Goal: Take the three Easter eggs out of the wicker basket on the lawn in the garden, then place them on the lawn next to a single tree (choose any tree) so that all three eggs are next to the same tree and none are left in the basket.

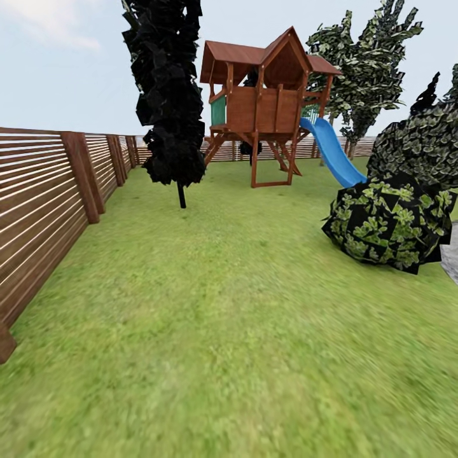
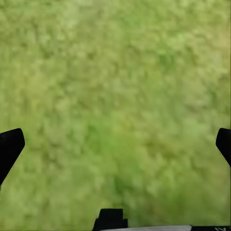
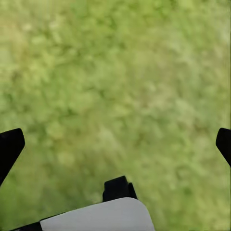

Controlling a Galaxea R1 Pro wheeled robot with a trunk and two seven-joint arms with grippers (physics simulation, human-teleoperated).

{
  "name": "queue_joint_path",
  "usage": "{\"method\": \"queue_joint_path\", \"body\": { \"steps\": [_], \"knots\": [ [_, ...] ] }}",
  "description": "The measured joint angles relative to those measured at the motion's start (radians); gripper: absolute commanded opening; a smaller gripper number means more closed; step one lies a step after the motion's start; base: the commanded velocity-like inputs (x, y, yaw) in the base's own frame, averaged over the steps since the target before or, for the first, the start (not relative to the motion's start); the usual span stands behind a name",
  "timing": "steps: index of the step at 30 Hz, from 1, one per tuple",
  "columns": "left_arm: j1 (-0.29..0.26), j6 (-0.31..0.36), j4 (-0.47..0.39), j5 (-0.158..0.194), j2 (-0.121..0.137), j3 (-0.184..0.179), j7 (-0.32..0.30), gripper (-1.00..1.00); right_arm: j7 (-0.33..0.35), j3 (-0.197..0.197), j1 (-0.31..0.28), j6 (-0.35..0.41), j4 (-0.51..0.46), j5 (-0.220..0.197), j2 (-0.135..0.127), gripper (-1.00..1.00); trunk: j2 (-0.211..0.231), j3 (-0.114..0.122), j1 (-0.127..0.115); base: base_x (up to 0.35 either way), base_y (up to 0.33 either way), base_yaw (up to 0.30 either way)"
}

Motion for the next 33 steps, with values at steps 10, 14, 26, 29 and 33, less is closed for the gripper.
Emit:
{"method": "queue_joint_path", "body": {
  "steps": [10, 14, 26, 29, 33],
  "knots": [
    [0.000, 0.000, 0.000, 0.001, 0.002, 0.001, 0.000, 1.00, 0.000, -0.001, 0.000, 0.000, 0.000, 0.000, -0.002, 1.00, 0.000, 0.000, 0.000, 0.334, 0.000, 0.000],
    [0.000, 0.000, 0.000, 0.001, 0.002, 0.002, 0.000, 1.00, 0.000, -0.002, 0.000, -0.001, -0.001, 0.000, -0.002, 1.00, 0.000, 0.000, 0.000, 0.334, 0.000, 0.000],
    [0.000, -0.001, 0.000, 0.001, 0.002, 0.002, 0.000, 1.00, 0.001, -0.001, 0.000, 0.000, -0.001, 0.000, -0.003, 1.00, 0.000, 0.000, 0.000, 0.334, 0.000, 0.000],
    [0.000, -0.001, 0.000, 0.001, 0.002, 0.002, 0.000, 1.00, 0.001, -0.001, 0.000, 0.000, -0.001, 0.000, -0.003, 1.00, 0.000, 0.000, 0.000, 0.334, 0.000, 0.000],
    [0.000, -0.002, 0.000, 0.001, 0.002, 0.002, 0.000, 1.00, 0.001, -0.001, 0.000, -0.001, -0.002, 0.000, -0.002, 1.00, 0.000, 0.000, 0.000, 0.334, 0.000, 0.000]
  ]
}}
